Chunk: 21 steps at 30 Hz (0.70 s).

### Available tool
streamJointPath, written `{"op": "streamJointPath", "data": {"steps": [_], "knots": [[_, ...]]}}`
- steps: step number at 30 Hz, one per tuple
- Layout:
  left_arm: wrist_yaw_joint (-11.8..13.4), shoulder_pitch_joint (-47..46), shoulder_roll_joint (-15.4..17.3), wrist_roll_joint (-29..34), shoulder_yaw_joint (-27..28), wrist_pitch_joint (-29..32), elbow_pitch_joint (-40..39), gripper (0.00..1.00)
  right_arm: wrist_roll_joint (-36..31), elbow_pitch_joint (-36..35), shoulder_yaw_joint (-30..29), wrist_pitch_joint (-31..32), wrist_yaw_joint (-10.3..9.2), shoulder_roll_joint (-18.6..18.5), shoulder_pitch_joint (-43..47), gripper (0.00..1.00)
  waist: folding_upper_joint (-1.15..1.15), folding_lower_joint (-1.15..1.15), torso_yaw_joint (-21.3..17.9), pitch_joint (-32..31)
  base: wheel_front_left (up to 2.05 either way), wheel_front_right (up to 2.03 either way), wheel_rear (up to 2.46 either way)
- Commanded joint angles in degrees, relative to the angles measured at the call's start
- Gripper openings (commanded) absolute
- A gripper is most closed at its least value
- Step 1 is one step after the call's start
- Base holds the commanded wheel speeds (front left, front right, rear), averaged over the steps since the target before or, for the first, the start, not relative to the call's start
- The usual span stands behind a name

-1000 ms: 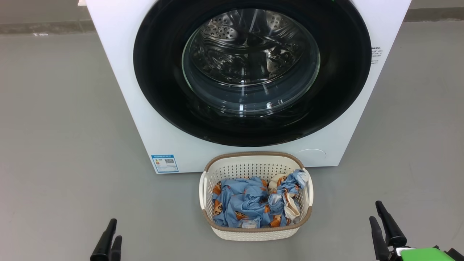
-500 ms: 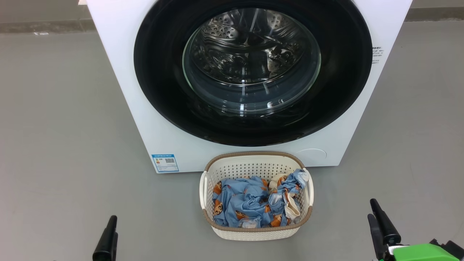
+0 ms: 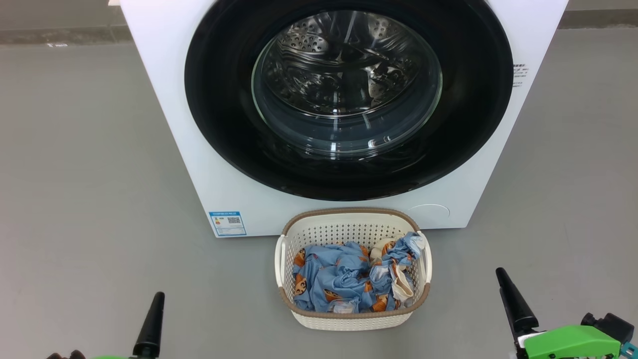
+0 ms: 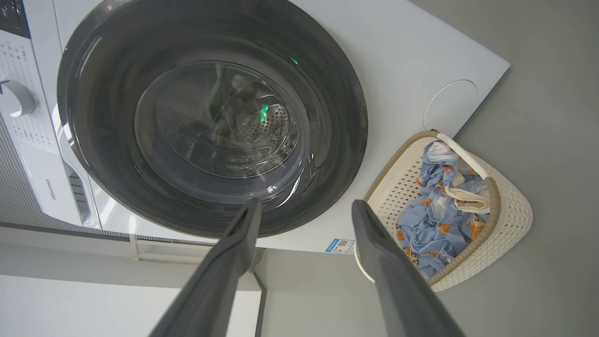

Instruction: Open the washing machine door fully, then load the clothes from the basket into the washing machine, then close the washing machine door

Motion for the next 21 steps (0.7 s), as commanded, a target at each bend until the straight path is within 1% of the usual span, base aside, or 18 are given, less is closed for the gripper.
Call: {"op": "streamJointPath", "data": {"steps": [1, 11, 21], "knots": [[-0.1, -1.6, 1.3, 1.3, 0.5, -0.7, -1.9, 1.0, -1.4, -1.2, 1.0, -0.7, 0.03, -0.9, -2.8, 1.0, 0.0, 0.0, 0.0, 0.0, 0.0, 0.0, 0.0], [-0.1, -1.7, 1.9, 9.3, 0.0, -2.3, -2.0, 1.0, -7.7, -0.7, 3.1, -2.3, 0.04, -1.9, -3.4, 1.0, 0.0, 0.0, 0.0, 0.0, 0.0, 0.0, 0.0], [-0.1, -1.8, 2.1, 15.3, -1.1, -4.0, -2.3, 1.0, -13.4, -0.4, 4.7, -4.0, 0.04, -3.2, -4.0, 1.0, 0.0, 0.0, -0.1, -0.2, 0.0, 0.0, 0.0]]}}
